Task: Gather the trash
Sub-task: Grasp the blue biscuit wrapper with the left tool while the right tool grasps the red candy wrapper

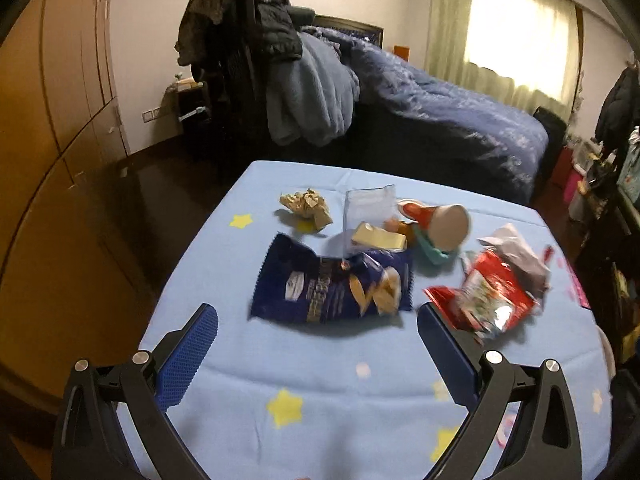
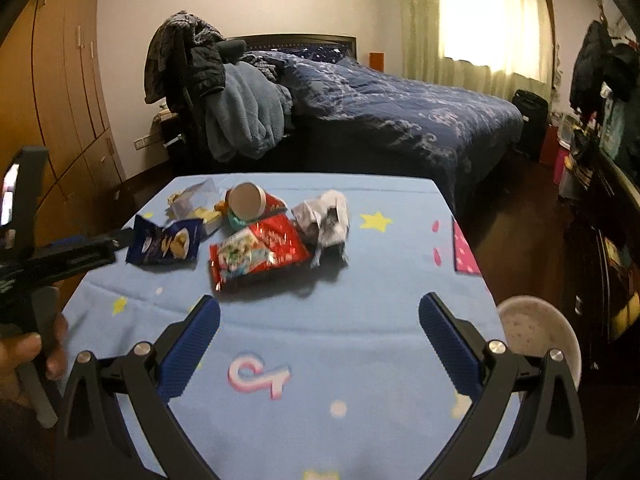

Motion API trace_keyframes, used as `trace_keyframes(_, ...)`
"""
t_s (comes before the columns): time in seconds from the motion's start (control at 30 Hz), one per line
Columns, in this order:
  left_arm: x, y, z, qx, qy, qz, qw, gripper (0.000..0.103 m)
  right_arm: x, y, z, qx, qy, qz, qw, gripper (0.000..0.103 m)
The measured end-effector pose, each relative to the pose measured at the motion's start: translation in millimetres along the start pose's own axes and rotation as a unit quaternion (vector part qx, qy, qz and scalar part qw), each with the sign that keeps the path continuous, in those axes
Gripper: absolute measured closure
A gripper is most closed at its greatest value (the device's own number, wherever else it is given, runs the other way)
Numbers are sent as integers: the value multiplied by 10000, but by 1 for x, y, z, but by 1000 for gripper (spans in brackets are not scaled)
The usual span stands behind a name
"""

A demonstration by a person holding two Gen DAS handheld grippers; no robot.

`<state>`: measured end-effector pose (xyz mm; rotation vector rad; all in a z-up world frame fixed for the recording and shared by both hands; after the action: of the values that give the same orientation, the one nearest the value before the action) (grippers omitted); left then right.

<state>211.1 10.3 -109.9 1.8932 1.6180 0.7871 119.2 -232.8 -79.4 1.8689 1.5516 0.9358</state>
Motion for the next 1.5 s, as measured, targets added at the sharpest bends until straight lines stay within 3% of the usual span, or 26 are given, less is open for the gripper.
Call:
trace_keyframes(0.13, 6, 2, 39, 288, 148, -26, 9995, 4, 6, 13, 32, 284, 300, 86, 9991, 3)
trace_keyframes(0.27, 7, -2, 75, 690, -233, -382, 9966, 4, -1, 28, 65, 593, 429, 369, 9966, 3)
trace_keyframes(0.5, 5, 0, 85, 652, -65, -222, 9976, 4, -12, 43, 105, 916, 349, 638, 9931, 3)
trace_keyframes(0.6, 5, 1, 83, 572, -68, -226, 9981, 12, -8, 45, 113, 877, 289, 549, 9942, 4)
trace_keyframes(0.63, 5, 2, 81, 536, -108, -251, 9982, 20, -6, 45, 115, 838, 265, 498, 9949, 4)
trace_keyframes(0.7, 6, 5, 74, 398, -93, -225, 9989, 48, -4, 46, 118, 796, 204, 415, 9958, 4)
trace_keyframes(0.73, 6, 6, 74, 411, -62, -195, 9989, 89, -5, 46, 120, 788, 161, 394, 9960, 4)
trace_keyframes(0.77, 6, 5, 75, 487, -53, -187, 9986, 102, -4, 46, 120, 765, 166, 379, 9962, 4)
trace_keyframes(0.9, 9, -7, 76, 621, -330, -404, 9967, 103, 0, 45, 108, 636, 232, 293, 9973, 4)
trace_keyframes(1.07, 15, -14, 64, 524, -197, -386, 9977, 103, 24, 22, 91, 863, 642, 232, 9939, 4)
trace_keyframes(1.23, 21, -13, 49, 372, 37, -270, 9989, 103, 51, -2, 89, 1182, 792, 278, 9894, 4)
trace_keyframes(1.5, 16, -11, 56, 378, -171, -278, 9988, 103, 68, -10, 127, 1444, 471, 413, 9875, 4)
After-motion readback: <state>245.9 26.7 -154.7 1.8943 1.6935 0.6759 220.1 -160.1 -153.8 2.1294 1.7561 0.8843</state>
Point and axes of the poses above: each gripper's, at about its wrist camera, not at the fingertips, and z roughly the way its jaws point, x to its left, y to its top, the point moved 10 cm from there along z, roughly the way its jaws point, and after that the axes turned 10 degrees about z, right-handed, at the moved point
